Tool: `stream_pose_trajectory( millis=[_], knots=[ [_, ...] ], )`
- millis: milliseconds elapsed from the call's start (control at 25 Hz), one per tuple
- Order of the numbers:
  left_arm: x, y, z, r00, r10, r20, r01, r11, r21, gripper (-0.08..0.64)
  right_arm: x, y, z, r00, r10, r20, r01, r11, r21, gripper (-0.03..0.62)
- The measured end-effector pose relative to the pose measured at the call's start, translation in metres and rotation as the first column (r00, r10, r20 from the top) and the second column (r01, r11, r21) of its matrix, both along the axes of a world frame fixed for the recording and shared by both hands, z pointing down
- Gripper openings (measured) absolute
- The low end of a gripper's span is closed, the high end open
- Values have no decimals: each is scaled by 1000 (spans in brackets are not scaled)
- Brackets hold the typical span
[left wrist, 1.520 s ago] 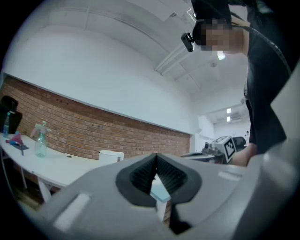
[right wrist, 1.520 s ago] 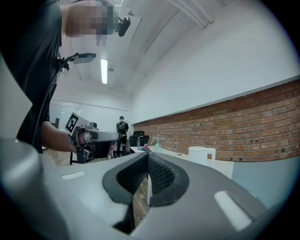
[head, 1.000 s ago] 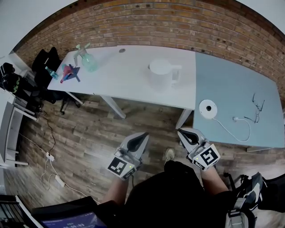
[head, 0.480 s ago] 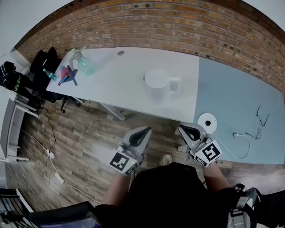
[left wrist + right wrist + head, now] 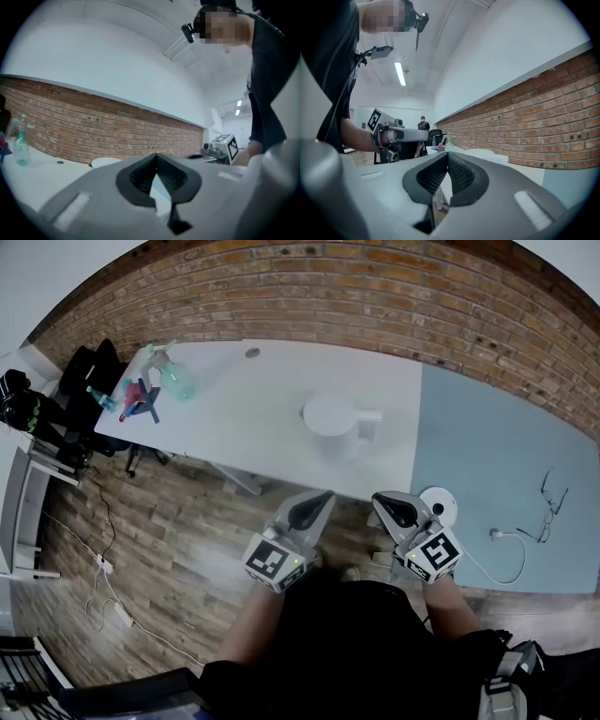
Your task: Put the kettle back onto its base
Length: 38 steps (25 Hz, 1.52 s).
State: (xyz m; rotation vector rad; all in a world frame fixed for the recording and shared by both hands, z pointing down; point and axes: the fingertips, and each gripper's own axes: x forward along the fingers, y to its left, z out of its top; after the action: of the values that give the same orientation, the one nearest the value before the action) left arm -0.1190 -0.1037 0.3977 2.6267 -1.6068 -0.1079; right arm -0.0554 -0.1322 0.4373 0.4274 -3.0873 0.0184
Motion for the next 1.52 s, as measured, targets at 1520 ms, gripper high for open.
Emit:
stream_pose_trajectory(
  millis=[1520],
  knots=[
    [-81, -106, 2, 886, 461, -51, -463, 885, -46, 3, -64, -98, 21, 852, 515, -96, -517, 856, -1, 5]
  ],
)
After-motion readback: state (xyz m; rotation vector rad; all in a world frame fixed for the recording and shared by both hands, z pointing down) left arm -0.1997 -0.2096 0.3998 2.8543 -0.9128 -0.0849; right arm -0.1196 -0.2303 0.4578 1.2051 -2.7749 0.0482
